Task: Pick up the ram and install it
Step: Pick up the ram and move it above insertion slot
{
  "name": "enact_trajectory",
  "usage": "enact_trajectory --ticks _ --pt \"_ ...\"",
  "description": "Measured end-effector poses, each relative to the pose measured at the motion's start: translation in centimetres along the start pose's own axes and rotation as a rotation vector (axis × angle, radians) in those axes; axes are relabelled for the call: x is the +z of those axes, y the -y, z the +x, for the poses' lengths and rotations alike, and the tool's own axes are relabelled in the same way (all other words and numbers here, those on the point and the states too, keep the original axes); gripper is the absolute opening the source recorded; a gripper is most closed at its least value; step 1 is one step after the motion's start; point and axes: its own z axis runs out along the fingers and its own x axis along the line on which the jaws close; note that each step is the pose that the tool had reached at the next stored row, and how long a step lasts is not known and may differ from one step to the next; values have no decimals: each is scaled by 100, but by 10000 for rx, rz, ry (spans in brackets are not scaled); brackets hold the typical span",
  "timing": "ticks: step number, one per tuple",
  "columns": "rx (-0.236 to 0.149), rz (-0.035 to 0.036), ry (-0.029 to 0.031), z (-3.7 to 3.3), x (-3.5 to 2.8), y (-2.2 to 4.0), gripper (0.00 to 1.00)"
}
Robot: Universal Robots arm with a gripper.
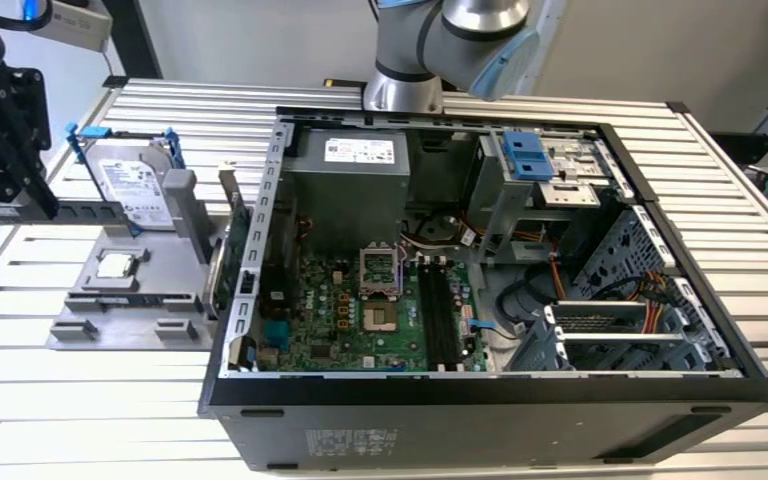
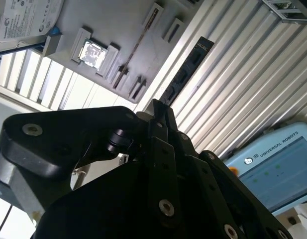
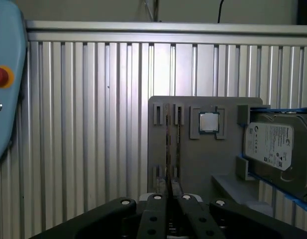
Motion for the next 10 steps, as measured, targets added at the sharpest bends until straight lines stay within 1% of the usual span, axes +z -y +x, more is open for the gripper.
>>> enact_trajectory --ticks 4,10 --pt "2 -1 -1 -1 -23 -1 0" --pt "0 -1 0 -1 -77 -1 0"
